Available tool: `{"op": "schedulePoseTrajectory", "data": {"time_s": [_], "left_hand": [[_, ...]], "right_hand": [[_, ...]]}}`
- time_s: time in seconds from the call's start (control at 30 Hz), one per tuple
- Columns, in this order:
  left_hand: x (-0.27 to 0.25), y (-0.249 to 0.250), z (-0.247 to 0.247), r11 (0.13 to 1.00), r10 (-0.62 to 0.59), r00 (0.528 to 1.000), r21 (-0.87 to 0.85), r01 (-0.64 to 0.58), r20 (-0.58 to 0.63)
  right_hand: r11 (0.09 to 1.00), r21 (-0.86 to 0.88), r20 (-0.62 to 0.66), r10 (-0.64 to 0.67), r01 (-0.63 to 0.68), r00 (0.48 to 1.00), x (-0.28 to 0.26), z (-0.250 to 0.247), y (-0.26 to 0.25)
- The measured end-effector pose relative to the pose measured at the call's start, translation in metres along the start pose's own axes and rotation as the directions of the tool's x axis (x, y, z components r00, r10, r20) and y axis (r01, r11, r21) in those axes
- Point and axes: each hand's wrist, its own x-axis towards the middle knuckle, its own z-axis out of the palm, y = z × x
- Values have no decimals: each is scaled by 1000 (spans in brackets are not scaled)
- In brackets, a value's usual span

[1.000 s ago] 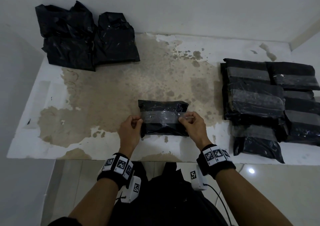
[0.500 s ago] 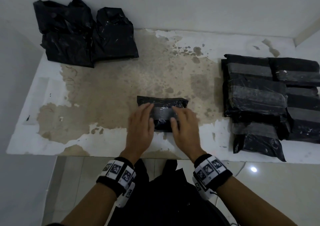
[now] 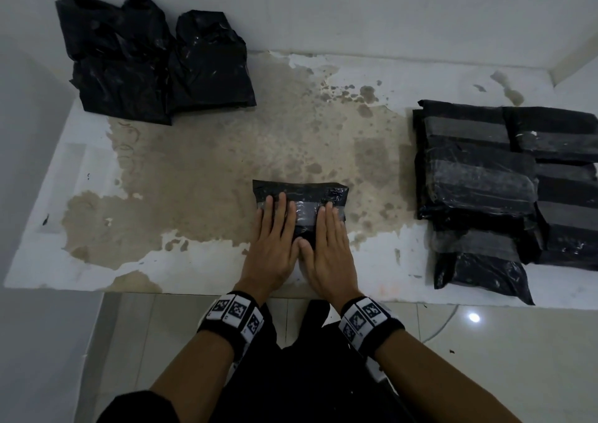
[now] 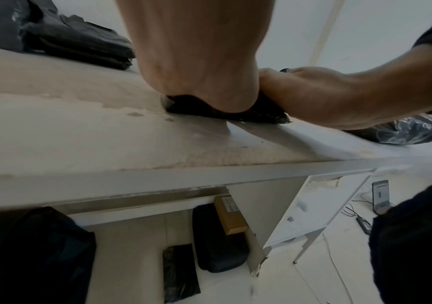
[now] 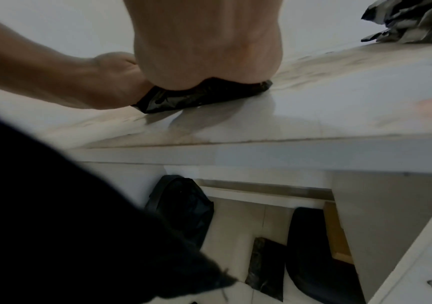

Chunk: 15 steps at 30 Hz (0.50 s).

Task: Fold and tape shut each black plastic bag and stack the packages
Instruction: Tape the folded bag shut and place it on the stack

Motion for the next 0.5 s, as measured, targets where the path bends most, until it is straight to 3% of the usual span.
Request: {"op": "schedulePoseTrajectory", "data": {"time_s": [0.23, 0.5], "left_hand": [[1, 2, -2, 1000, -24, 999, -19, 24, 24], [2, 4, -1, 998, -60, 998, -9, 61, 33]], "right_hand": [[990, 43, -44, 138, -136, 989, 3, 4, -6], [976, -118, -43, 181, -185, 983, 6, 3, 0]]}}
